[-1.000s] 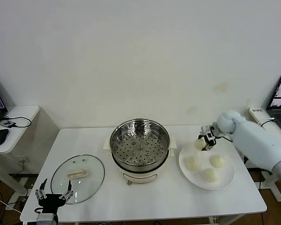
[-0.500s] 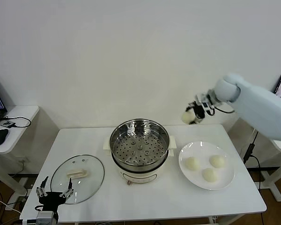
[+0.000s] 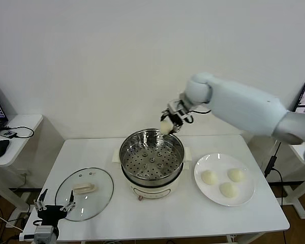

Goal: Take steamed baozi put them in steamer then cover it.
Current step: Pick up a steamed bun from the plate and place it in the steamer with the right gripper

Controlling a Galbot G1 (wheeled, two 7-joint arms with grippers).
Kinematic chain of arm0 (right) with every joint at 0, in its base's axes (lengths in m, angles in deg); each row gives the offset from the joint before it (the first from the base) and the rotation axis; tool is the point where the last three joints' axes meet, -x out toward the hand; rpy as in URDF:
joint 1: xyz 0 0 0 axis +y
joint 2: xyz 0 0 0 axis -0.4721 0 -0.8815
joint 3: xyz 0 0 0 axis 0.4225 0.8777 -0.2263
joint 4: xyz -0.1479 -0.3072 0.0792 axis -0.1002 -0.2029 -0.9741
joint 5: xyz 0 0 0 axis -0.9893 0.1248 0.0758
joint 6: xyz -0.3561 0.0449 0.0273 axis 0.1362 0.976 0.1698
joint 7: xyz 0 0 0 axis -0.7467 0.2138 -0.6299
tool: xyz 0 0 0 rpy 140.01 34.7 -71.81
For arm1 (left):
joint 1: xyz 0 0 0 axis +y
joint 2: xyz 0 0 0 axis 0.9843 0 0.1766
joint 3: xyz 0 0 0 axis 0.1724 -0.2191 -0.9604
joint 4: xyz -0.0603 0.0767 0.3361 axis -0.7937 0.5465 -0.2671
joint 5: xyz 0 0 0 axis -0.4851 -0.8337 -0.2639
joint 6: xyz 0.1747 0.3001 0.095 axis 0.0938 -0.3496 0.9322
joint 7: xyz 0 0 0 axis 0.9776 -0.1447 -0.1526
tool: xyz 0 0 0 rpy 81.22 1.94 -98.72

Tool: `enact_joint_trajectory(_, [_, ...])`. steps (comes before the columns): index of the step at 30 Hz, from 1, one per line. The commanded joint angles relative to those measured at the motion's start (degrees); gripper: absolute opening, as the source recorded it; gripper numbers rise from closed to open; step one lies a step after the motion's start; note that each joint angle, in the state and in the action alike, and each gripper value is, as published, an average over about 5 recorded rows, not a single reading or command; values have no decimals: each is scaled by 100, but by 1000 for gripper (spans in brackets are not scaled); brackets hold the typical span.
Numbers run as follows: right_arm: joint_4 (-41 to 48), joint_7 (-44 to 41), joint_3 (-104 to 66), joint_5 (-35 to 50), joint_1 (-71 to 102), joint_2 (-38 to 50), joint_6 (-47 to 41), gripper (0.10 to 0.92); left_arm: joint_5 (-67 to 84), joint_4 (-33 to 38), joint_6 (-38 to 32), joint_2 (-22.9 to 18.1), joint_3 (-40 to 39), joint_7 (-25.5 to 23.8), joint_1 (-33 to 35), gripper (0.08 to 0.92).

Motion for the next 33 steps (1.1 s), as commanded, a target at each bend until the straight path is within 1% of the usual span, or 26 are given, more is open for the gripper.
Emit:
enact_joint_trajectory(1, [237, 76, 372, -482, -10, -580, 728, 650, 10, 1, -1, 6, 24, 2, -4, 823])
enact_joint_trajectory(5, [499, 230, 399, -908, 169, -705, 1264, 653, 27, -16, -3, -1, 36, 3, -28, 823])
enact_joint_trajectory(12, [933, 433, 328, -1483, 463, -934, 1957, 658, 33, -28, -4, -4, 66, -1, -33, 823])
enact_joint_trajectory(22, [1329, 521, 262, -1713, 639, -1156, 2374, 664, 40, -39, -9, -24, 84, 0, -37, 823])
enact_joint_trajectory(25, [1470, 577, 223, -1773, 709, -1207, 2459, 697, 40, -45, -9, -34, 75, 2, -45, 823])
enact_joint_trajectory(29, [1586, 686, 152, -1816, 745, -1234, 2543, 786, 39, -31, -9, -44, 74, 4, -47, 823])
enact_joint_trajectory(31, [1516, 668, 142, -1695, 676, -1184, 2514, 813, 38, -10, -5, -49, 79, 3, -42, 823])
enact_joint_trajectory(33, [1301, 560, 182, -1366, 531, -1059, 2340, 820, 37, 22, 1, -52, 85, -1, -33, 823])
